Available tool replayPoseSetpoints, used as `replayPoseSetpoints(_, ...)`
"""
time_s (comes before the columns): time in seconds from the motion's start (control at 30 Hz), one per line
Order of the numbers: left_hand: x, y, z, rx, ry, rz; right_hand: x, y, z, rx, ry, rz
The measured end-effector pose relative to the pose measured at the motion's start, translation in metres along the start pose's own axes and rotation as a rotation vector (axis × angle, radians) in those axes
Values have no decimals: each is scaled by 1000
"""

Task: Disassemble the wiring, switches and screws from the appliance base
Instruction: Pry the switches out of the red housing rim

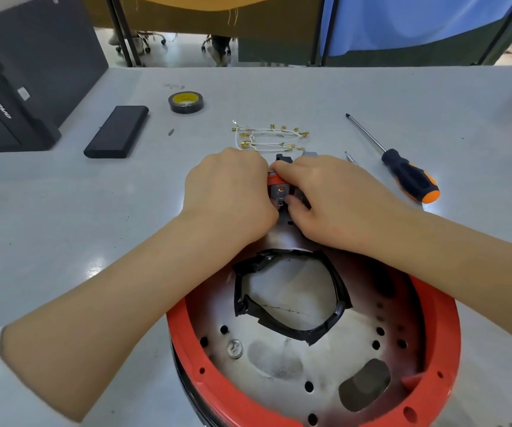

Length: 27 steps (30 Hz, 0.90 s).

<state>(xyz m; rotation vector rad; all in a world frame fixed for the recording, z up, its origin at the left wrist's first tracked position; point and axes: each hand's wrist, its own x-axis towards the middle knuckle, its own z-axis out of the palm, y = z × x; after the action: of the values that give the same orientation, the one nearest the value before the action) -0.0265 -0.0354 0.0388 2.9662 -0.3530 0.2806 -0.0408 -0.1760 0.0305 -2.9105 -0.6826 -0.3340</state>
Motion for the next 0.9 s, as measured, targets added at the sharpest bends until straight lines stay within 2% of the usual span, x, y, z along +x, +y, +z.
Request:
replayPoseSetpoints(0.23,-1,0,-1,35,25,-10,4,-3,-1,-66,14,25)
replayPoseSetpoints(0.57,0,-8,5,-97,-12,29,1,0,-5,132,-8,65)
replayPoseSetpoints(0.67,0,-9,5,-150,-26,18,1,0,-9,244,-21,122)
replayPoseSetpoints(0.8,-1,-11,4,-214,-45,1,5,1,-12,490,-35,332)
replayPoseSetpoints(0.9,-1,-11,4,-233,-37,1,14,6,-16,564,-122,410)
